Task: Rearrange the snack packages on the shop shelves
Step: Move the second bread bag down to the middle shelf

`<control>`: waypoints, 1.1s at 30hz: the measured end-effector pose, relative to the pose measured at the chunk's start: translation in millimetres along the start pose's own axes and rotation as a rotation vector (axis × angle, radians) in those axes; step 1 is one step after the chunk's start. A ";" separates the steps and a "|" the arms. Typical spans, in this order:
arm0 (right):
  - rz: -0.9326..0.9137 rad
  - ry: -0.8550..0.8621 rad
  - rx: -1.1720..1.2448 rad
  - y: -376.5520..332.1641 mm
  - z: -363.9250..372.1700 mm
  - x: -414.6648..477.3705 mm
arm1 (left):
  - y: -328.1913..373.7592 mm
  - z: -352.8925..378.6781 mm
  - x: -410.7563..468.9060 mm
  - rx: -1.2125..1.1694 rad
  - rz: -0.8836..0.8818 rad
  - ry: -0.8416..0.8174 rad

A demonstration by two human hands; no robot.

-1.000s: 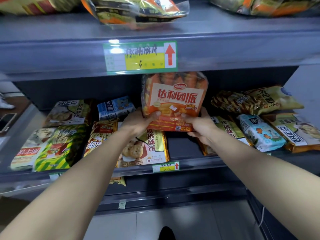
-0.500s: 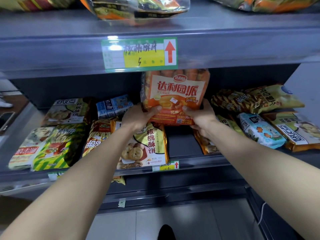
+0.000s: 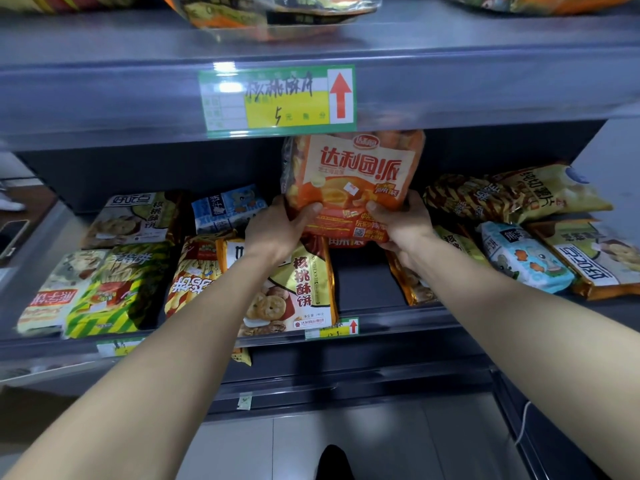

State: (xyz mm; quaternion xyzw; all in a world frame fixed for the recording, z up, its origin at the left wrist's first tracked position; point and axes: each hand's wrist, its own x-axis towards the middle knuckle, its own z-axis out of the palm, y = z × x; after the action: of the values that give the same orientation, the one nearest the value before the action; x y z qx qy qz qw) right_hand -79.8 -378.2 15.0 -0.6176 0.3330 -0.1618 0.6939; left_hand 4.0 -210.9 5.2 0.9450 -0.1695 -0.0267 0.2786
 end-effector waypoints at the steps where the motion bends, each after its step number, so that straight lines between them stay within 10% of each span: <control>1: 0.001 0.002 0.007 0.1 0.7 -0.2 | 0.5 -0.2 -0.4 0.012 0.003 0.010; 23: 0.029 0.016 -0.423 62.0 6.7 0.9 | -5.7 -6.4 -0.5 0.113 -0.001 -0.137; 33: 0.077 0.107 -0.595 58.8 10.3 -6.4 | -5.6 -4.4 -25.6 0.112 0.123 0.191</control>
State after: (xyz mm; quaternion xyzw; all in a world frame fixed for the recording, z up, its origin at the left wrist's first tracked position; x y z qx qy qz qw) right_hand -88.6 -355.5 -39.8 -0.7712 0.4251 -0.0632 0.4696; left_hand -17.7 -195.7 4.9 0.9451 -0.2013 0.0900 0.2412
